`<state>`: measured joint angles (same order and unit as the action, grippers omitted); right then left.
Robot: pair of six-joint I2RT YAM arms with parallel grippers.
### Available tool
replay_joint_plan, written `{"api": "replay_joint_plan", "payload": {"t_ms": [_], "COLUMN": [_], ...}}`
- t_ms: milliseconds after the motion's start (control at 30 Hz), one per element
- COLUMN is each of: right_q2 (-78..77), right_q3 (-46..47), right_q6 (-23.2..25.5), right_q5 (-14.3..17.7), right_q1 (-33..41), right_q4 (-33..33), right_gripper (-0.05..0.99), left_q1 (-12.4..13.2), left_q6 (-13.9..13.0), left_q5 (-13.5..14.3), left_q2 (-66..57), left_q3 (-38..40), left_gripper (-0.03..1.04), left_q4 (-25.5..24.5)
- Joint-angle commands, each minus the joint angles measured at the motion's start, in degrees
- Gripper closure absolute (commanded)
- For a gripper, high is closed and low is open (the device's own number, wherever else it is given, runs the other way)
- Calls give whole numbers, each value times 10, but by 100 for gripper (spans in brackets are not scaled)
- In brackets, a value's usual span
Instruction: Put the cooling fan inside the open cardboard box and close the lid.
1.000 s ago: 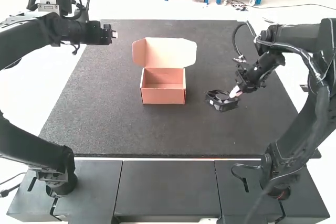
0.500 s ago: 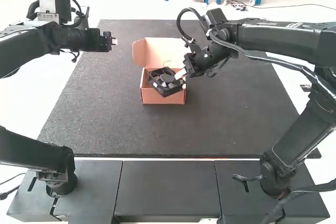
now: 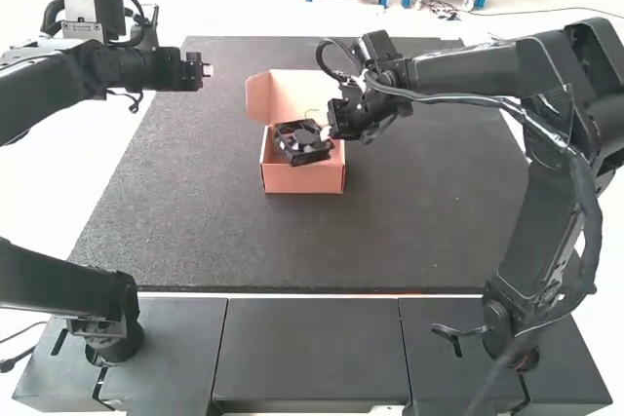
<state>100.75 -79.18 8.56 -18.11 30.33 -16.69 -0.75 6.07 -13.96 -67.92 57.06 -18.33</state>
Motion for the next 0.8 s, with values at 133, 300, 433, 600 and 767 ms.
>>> {"api": "replay_joint_plan", "payload": {"t_ms": [133,300,433,600,767], "right_q2": [27,41,45,59,71], "right_q3": [-50,-50,-47,-47,-47], "right_q6": [8,-7,-9,-11,-23], "right_q5": [17,21,21,27,33], "right_q1": [-7,-7,-6,-7,-7], "right_q4": [13,15,24,37,40], "right_gripper": [96,95,95,95,95], "left_q1": [4,4,3,3,4], "left_q6": [-1,-2,-3,-5,-5], "left_q5": [-6,-5,-5,-5,-5], "left_q2": [11,9,8,7,7], "left_q3": [-12,-12,-12,-12,-20], "left_gripper": [4,4,4,4,4], "left_q4": [19,22,22,22,25]}}
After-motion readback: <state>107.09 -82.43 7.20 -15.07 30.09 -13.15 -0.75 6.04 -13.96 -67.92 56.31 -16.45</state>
